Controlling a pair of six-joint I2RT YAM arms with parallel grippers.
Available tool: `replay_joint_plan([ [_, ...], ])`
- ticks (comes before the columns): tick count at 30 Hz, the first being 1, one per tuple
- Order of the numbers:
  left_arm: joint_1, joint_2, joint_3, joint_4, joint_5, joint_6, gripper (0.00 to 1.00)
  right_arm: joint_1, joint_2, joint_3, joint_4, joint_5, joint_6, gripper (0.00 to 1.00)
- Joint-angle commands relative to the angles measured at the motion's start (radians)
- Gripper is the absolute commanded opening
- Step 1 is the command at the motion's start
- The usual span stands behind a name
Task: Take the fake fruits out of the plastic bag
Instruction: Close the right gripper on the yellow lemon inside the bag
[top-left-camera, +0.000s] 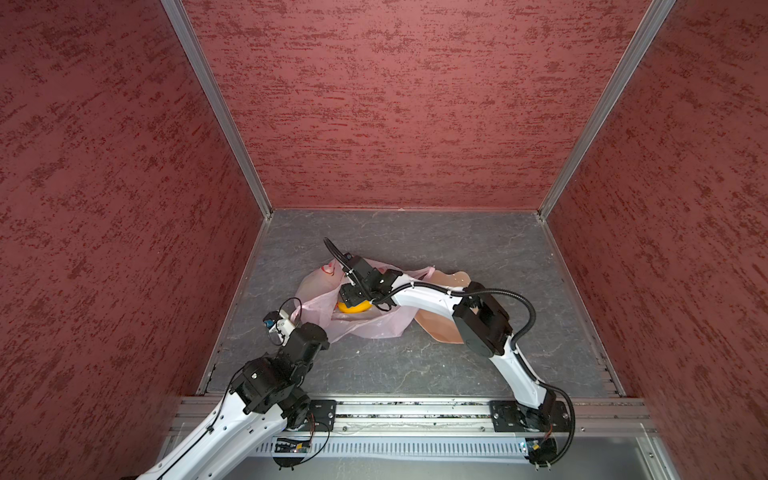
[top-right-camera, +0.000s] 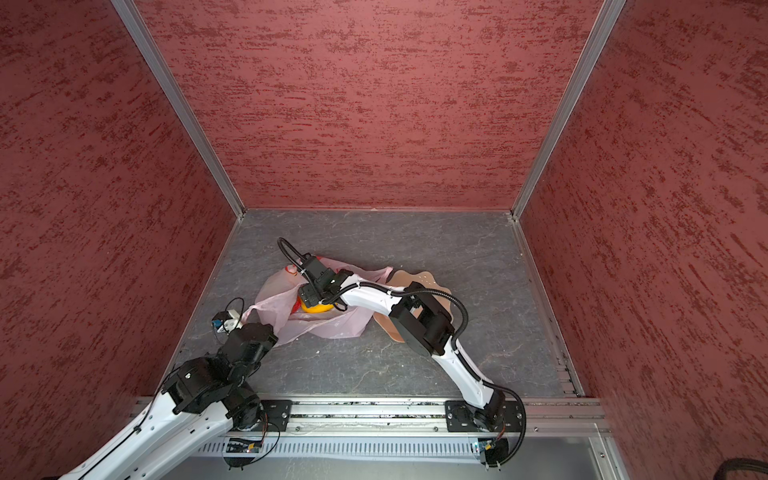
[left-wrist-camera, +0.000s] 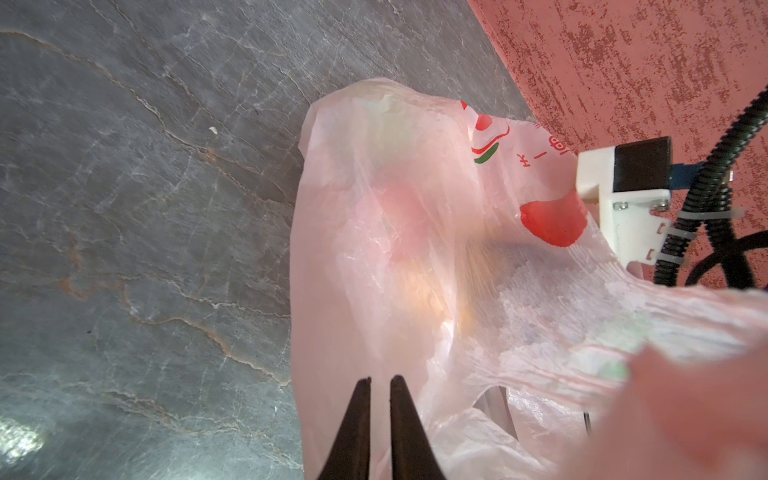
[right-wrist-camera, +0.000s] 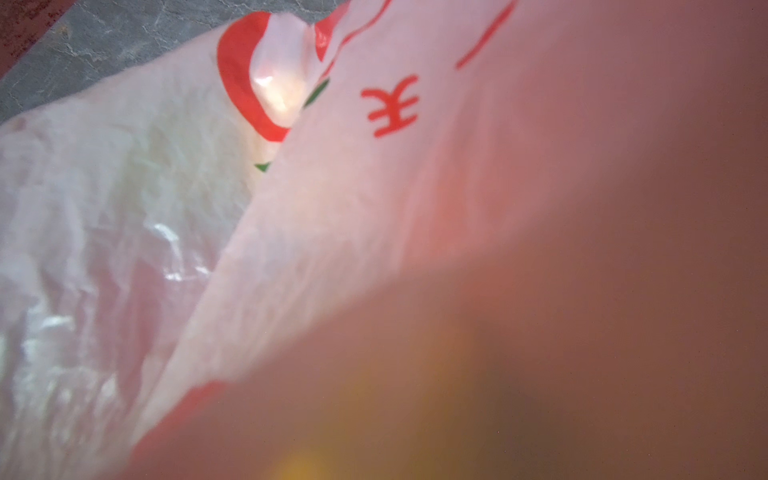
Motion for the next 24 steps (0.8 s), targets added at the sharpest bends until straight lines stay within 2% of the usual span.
replay_joint_plan([
  [1,-0.003,-0.009,-0.015,0.002,-0.001,0.008,0.14,-0.003,0.03,0.028,-0.002,0.011,-0.014,0.8],
  [10,-0.004,-0.009,-0.018,0.002,-0.001,0.004,0.14,-0.004,0.049,0.041,-0.009,0.013,-0.017,0.78],
  [18,-0.003,-0.011,-0.021,-0.005,-0.006,-0.006,0.15,-0.008,0.03,0.024,0.019,0.017,-0.02,0.59],
  [24,-0.001,0.001,-0.017,0.009,-0.03,0.002,0.16,-0.006,-0.083,-0.057,0.04,-0.004,-0.042,0.49],
])
